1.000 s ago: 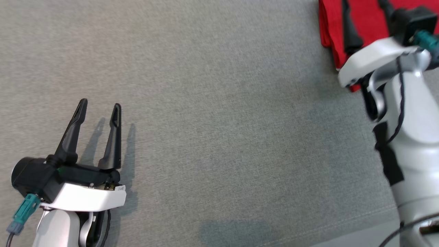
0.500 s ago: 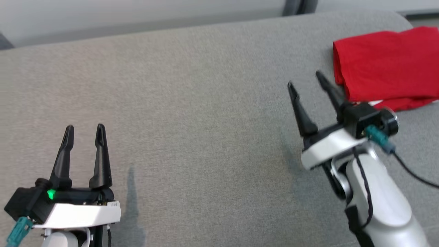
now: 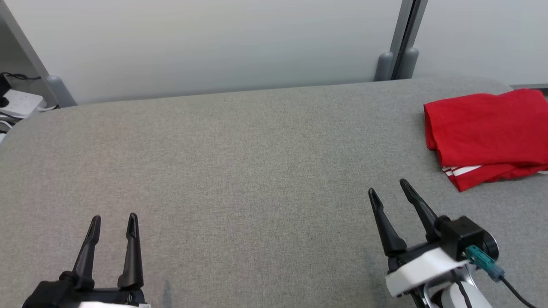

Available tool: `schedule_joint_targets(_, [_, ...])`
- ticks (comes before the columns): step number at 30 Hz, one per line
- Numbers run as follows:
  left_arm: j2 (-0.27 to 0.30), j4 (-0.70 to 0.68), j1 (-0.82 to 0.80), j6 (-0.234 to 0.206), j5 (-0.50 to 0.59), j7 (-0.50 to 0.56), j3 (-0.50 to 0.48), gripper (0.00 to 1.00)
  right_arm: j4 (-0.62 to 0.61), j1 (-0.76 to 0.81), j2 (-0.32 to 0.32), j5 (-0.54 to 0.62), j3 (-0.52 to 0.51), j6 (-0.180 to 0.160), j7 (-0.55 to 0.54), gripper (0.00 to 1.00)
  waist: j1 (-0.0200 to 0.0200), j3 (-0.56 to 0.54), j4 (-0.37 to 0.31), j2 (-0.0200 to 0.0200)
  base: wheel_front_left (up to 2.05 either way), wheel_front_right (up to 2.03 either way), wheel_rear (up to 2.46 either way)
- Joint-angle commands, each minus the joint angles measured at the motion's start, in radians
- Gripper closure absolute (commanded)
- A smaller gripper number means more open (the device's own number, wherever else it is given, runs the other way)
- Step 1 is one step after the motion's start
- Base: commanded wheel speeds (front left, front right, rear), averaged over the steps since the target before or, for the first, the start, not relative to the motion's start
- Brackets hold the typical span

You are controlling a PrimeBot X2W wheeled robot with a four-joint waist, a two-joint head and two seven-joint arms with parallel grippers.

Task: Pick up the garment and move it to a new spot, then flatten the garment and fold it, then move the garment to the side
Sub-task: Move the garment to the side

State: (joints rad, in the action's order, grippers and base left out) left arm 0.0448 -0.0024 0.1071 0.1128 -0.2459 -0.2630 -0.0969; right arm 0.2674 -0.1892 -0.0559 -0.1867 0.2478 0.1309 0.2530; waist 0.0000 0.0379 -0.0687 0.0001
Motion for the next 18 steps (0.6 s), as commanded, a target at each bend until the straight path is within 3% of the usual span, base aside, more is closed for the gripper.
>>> schedule_joint_targets(1, [0.006, -0.026, -0.014, -0.009, 0.016, 0.001, -0.03, 0.0, -0.035, 0.009, 0.006, -0.01, 0.007, 0.0, 0.009, 0.0, 0.0, -0.029, 0.017, -0.0001, 0.0, 0.0, 0.0])
schedule_joint_targets(18, [0.006, -0.057, 0.126, -0.054, 0.032, 0.001, -0.014, 0.0, -0.2, 0.193, 0.006, -0.046, -0.027, 0.0, 0.009, 0.0, 0.0, -0.125, 0.006, -0.0001, 0.0, 0.0, 0.0])
